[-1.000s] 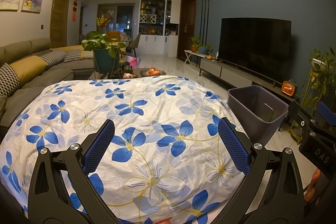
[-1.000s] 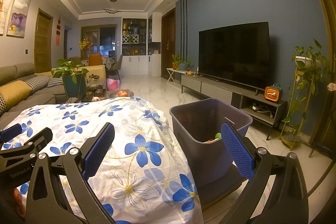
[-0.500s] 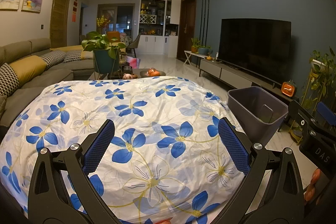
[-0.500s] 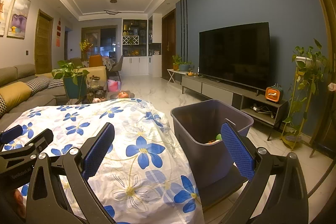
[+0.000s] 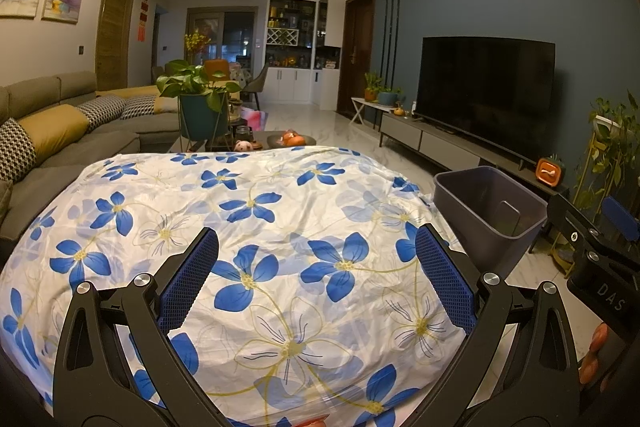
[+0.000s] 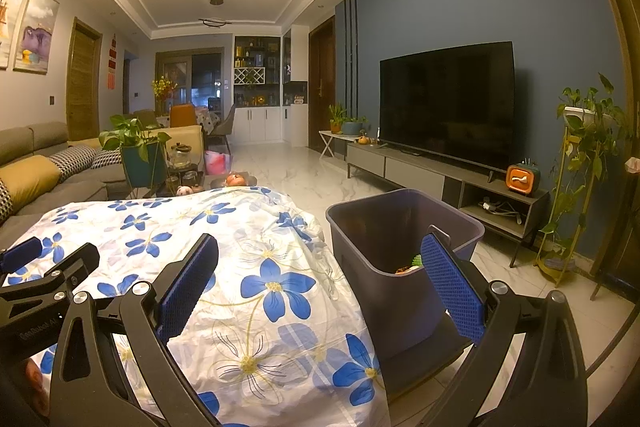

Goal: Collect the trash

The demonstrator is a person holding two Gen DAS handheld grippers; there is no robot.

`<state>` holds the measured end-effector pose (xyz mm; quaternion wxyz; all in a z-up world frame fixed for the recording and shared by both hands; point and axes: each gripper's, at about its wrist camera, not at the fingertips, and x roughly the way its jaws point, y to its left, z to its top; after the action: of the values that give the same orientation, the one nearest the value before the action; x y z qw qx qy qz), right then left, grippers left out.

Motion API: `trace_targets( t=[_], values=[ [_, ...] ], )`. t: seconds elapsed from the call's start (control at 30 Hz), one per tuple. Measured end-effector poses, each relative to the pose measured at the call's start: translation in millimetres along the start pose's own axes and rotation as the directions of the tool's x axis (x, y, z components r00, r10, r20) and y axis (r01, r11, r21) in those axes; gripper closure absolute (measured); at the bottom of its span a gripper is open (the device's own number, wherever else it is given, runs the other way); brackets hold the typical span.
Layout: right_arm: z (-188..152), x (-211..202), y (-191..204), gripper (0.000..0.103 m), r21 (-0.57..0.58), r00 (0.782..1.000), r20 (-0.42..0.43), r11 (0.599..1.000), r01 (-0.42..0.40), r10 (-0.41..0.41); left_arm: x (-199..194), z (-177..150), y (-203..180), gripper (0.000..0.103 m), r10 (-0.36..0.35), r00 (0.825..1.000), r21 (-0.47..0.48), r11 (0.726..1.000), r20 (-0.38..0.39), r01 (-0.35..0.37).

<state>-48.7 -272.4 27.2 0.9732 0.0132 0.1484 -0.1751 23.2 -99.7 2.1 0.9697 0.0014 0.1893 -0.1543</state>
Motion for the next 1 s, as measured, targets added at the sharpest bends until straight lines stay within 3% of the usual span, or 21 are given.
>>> trace_targets(
  t=[1.0],
  values=[
    [-1.0, 1.0, -0.8, 0.005, 0.006, 1.000, -0.005, 1.000, 0.000, 0.000, -1.1, -0.2, 0.0, 0.006, 0.000, 1.000, 0.000, 1.000, 0.002, 0.000]
  ],
)
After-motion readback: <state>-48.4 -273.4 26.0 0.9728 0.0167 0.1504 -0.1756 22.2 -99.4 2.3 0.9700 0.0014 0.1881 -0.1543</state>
